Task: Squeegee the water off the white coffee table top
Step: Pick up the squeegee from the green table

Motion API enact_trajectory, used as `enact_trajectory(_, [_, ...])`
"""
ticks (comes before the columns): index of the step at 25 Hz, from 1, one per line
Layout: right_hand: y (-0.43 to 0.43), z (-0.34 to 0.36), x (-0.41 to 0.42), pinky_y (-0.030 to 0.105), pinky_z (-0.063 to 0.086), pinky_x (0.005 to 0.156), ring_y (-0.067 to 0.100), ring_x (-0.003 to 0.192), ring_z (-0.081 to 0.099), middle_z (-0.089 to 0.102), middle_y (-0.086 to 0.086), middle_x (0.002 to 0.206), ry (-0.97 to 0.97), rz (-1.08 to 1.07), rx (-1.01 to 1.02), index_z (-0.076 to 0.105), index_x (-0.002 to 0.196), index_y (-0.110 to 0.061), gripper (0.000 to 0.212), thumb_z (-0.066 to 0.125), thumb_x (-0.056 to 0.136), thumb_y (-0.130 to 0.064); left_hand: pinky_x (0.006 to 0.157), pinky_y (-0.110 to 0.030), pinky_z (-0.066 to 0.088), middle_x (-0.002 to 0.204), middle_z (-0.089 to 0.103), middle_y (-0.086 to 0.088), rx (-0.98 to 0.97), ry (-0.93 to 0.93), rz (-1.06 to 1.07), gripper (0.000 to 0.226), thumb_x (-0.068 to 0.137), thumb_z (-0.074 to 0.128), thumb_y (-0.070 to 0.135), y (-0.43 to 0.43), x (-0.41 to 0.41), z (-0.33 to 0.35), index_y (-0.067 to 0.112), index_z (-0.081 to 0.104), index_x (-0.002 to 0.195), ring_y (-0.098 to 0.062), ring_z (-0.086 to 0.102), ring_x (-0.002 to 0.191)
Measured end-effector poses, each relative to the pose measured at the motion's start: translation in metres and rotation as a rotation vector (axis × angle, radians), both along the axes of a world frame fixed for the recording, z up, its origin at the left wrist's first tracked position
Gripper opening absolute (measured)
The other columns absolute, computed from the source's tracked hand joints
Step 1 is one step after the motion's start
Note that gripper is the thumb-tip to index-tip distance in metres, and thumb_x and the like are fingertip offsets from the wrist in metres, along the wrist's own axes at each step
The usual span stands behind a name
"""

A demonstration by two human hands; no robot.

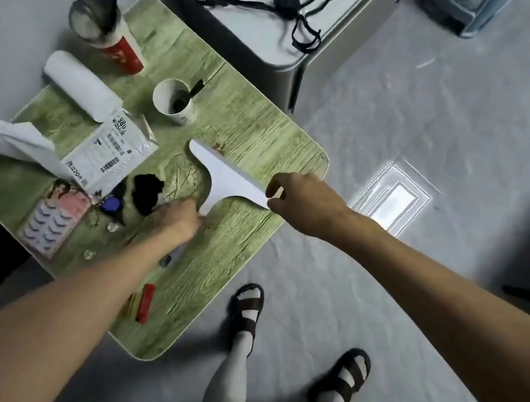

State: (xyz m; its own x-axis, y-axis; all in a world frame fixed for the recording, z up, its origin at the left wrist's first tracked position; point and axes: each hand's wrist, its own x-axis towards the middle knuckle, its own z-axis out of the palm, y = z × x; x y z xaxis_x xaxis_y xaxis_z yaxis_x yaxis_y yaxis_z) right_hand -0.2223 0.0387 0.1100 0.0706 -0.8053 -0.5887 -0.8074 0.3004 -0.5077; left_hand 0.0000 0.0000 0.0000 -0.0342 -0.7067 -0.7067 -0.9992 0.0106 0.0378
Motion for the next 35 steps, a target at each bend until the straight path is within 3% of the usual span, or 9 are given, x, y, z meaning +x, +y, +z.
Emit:
enact_trajectory(3, [-0.004, -0.004, -0.008, 0.039, 0.053, 0.083, 0.025, 0.098, 0.062, 0.067, 0.007, 0.11, -0.006, -0.018, 0.029, 0.063, 0.111, -0.018, 0.023, 0.056, 0.09, -0.026, 0.079, -0.035, 0.052, 0.109, 0.069, -0.017, 0.014, 0.012, -0.084, 0.031, 0.095, 0.053, 0.032, -0.003, -0.011, 0.003, 0.008, 0.067, 0.108, -0.034, 0.066, 0.097])
enact_trajectory(6, [-0.005, 0.014, -0.023, 0.041, 0.052, 0.085, 0.025, 0.098, 0.061, 0.066, 0.007, 0.11, -0.012, -0.06, 0.05, 0.063, 0.111, -0.02, 0.023, 0.056, 0.09, -0.027, 0.062, -0.028, 0.042, 0.081, 0.066, -0.006, 0.155, 0.153, -0.074, 0.023, 0.091, 0.064, 0.032, -0.014, -0.041, 0.032, 0.01, 0.065, 0.087, -0.025, 0.062, 0.073])
enact_trajectory(13, [0.046, 0.138, -0.13, 0.033, 0.052, 0.076, 0.027, 0.084, 0.066, 0.069, 0.009, 0.097, -0.108, -0.278, 0.052, 0.063, 0.106, -0.015, 0.023, 0.055, 0.091, -0.03, 0.038, -0.02, 0.036, 0.046, 0.047, -0.002, 0.391, 0.558, -0.062, 0.033, 0.089, 0.068, 0.025, -0.018, -0.198, 0.188, 0.012, 0.052, 0.064, -0.013, 0.043, 0.039])
enact_trajectory(18, [0.122, 0.266, -0.264, 0.022, 0.048, 0.057, 0.015, 0.069, 0.066, 0.069, 0.0, 0.087, -0.197, -0.585, -0.061, 0.058, 0.106, -0.019, 0.036, 0.054, 0.089, -0.05, 0.045, -0.018, 0.046, 0.057, 0.059, -0.006, 0.536, 0.895, 0.079, 0.024, 0.094, 0.058, 0.011, 0.028, -0.372, 0.337, 0.008, 0.056, 0.071, -0.012, 0.051, 0.048])
enact_trajectory(20, [0.16, 0.313, -0.326, 0.028, 0.051, 0.066, 0.018, 0.077, 0.065, 0.069, -0.002, 0.092, -0.117, -0.643, -0.146, 0.052, 0.111, -0.022, 0.046, 0.055, 0.083, -0.058, 0.053, -0.018, 0.051, 0.065, 0.063, -0.01, 0.569, 0.98, 0.07, 0.023, 0.096, 0.055, 0.011, 0.059, -0.45, 0.393, 0.004, 0.06, 0.074, -0.013, 0.055, 0.055])
enact_trajectory(22, [0.193, 0.346, -0.375, 0.037, 0.051, 0.072, 0.026, 0.08, 0.062, 0.068, 0.006, 0.095, -0.005, -0.662, -0.204, 0.047, 0.112, -0.02, 0.04, 0.057, 0.084, -0.046, 0.056, -0.017, 0.05, 0.073, 0.062, -0.012, 0.575, 1.021, 0.038, 0.023, 0.097, 0.053, 0.016, 0.086, -0.515, 0.434, 0.002, 0.062, 0.082, -0.011, 0.055, 0.056])
enact_trajectory(26, [0.251, 0.409, -0.491, 0.039, 0.045, 0.066, 0.039, 0.085, 0.059, 0.062, 0.019, 0.1, 0.21, -0.744, -0.3, 0.044, 0.107, -0.012, 0.023, 0.048, 0.087, -0.022, 0.053, -0.018, 0.045, 0.085, 0.064, -0.008, 0.474, 0.981, -0.209, 0.022, 0.096, 0.056, 0.03, 0.136, -0.642, 0.51, 0.011, 0.066, 0.093, -0.013, 0.057, 0.059])
enact_trajectory(32, [0.279, 0.438, -0.648, 0.038, 0.036, 0.063, 0.039, 0.089, 0.059, 0.061, 0.018, 0.099, 0.622, -0.737, -0.325, 0.047, 0.109, -0.013, 0.027, 0.042, 0.097, -0.037, 0.058, -0.027, 0.049, 0.087, 0.071, -0.002, 0.078, 0.839, -0.763, 0.012, 0.091, 0.056, 0.026, 0.124, -0.803, 0.546, 0.018, 0.064, 0.095, -0.019, 0.065, 0.066])
enact_trajectory(35, [0.273, 0.43, -0.715, 0.035, 0.033, 0.064, 0.037, 0.089, 0.058, 0.063, 0.016, 0.102, 0.633, -0.772, -0.216, 0.049, 0.1, -0.015, 0.027, 0.041, 0.096, -0.041, 0.072, -0.03, 0.055, 0.089, 0.073, 0.001, 0.035, 0.702, -1.037, 0.014, 0.089, 0.057, 0.033, 0.098, -0.875, 0.539, 0.023, 0.063, 0.097, -0.019, 0.07, 0.071])
